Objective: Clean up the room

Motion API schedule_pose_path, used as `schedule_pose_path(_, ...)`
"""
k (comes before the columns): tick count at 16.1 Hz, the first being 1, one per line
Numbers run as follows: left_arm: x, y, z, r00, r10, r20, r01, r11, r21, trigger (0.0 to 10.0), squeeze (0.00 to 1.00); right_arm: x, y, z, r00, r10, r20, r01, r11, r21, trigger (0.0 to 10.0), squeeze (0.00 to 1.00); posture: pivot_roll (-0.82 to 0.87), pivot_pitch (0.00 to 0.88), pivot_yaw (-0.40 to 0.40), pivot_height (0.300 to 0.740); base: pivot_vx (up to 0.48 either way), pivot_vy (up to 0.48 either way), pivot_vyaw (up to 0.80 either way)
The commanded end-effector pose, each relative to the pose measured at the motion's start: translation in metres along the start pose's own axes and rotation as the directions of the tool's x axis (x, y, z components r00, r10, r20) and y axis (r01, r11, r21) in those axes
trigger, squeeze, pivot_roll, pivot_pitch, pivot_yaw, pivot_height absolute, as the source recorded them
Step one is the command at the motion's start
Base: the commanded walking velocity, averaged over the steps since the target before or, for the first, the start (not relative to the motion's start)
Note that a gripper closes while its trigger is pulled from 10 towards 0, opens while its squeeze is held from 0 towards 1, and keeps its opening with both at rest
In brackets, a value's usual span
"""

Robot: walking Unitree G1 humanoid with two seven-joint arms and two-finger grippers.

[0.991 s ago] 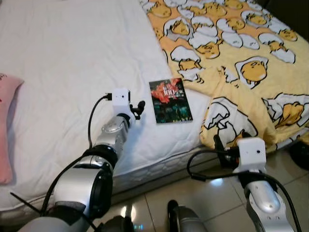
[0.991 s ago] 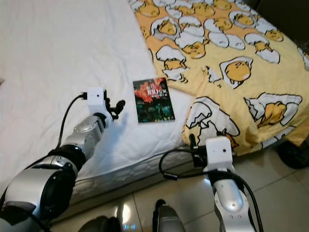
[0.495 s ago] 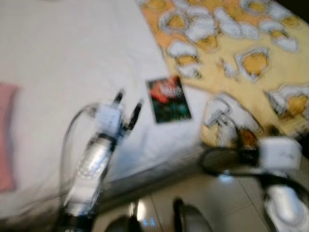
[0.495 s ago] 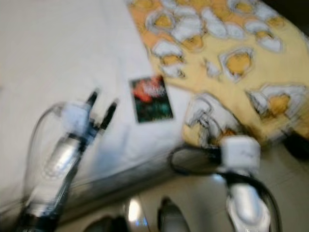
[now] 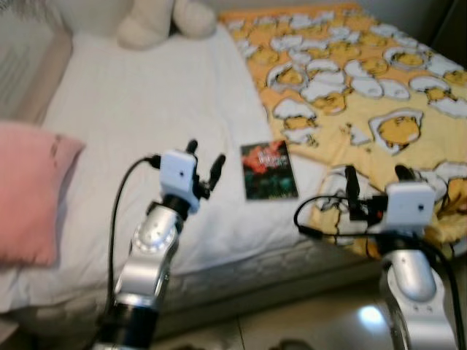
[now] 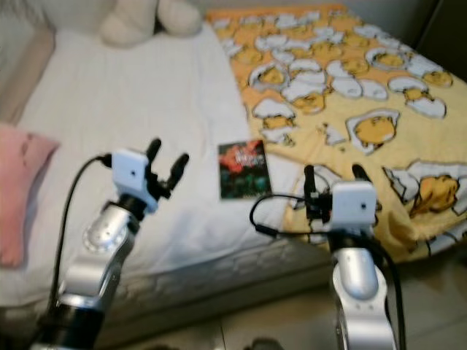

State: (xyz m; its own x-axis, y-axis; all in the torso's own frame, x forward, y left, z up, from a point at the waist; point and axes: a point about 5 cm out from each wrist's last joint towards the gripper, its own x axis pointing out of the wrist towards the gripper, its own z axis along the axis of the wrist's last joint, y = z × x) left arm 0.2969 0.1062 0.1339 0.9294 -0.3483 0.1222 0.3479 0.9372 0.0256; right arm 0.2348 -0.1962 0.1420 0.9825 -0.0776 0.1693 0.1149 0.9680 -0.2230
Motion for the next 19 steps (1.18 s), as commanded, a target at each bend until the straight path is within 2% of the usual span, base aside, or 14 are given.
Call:
schedule_pose_path(1,0.003,0.009,-0.007,0.997,0.062,-0.038,-0.062,0.998,-0.006,10.0,0.0,0.003,0.004,-0.003,1.0,0.01,0.001,-0.01,1.0,0.014,10.0,0.0,-0.23,0.0,0.06,0.736,0.379,-0.289,0.0)
schedule_pose_path(3,0.011,0.013,-0.011,0.989,0.127,-0.073,-0.127,0.992,-0.005,10.0,0.0,0.006,0.008,-0.004,1.0,0.026,0.001,-0.026,0.999,0.022,10.0,0.0,-0.22,0.0,0.061,0.736,0.381,-0.289,0.0)
schedule_pose_path(4,0.014,0.009,-0.008,0.991,0.114,-0.074,-0.116,0.993,-0.017,10.0,0.0,0.008,0.01,-0.005,0.999,0.032,0.005,-0.032,0.999,0.022,10.0,0.0,-0.22,0.0,0.061,0.736,0.0,0.0,0.0)
schedule_pose_path(5,0.017,0.005,-0.004,0.994,0.09,-0.06,-0.089,0.996,0.019,10.0,0.0,0.01,0.011,-0.004,0.999,0.039,0.011,-0.039,0.999,0.021,10.0,0.0,-0.22,0.0,0.063,0.736,0.0,0.0,0.0)
schedule_pose_path(7,0.018,0.0,-0.006,0.996,0.05,-0.072,-0.048,0.999,0.024,10.0,0.0,0.011,0.011,-0.005,0.999,0.045,0.012,-0.045,0.999,0.02,10.0,0.0,-0.22,0.0,0.065,0.736,0.0,0.0,0.0)
schedule_pose_path(12,0.025,-0.015,-0.001,0.999,-0.013,-0.041,0.015,0.999,0.046,10.0,0.0,0.015,0.011,-0.005,0.999,0.048,0.025,-0.048,0.999,0.01,10.0,0.0,-0.23,0.0,0.066,0.736,0.443,0.0,0.0)
schedule_pose_path(13,0.025,-0.017,-0.002,0.998,-0.023,-0.052,0.025,0.999,0.03,10.0,0.0,0.014,0.011,-0.005,0.999,0.048,0.024,-0.048,0.999,0.008,10.0,0.0,-0.23,0.0,0.067,0.736,0.48,0.0,0.0)
schedule_pose_path(14,0.026,-0.017,-0.005,0.997,-0.015,-0.076,0.013,1.0,-0.026,10.0,0.0,0.014,0.01,-0.005,0.999,0.046,0.024,-0.046,0.999,0.008,10.0,0.0,-0.24,0.0,0.068,0.736,0.48,0.0,0.0)
schedule_pose_path(16,0.031,-0.02,-0.005,0.994,-0.055,-0.09,0.052,0.998,-0.038,10.0,0.0,0.015,0.009,-0.005,1.0,0.023,0.011,-0.023,0.999,0.044,10.0,0.0,-0.24,0.0,0.068,0.736,0.422,0.0,0.0)
schedule_pose_path(19,0.045,-0.018,-0.012,0.984,-0.104,-0.145,0.091,0.992,-0.091,10.0,0.0,0.013,0.005,-0.004,1.0,0.012,0.008,-0.013,0.999,0.042,10.0,0.0,-0.27,0.0,0.067,0.736,0.0,0.0,0.0)
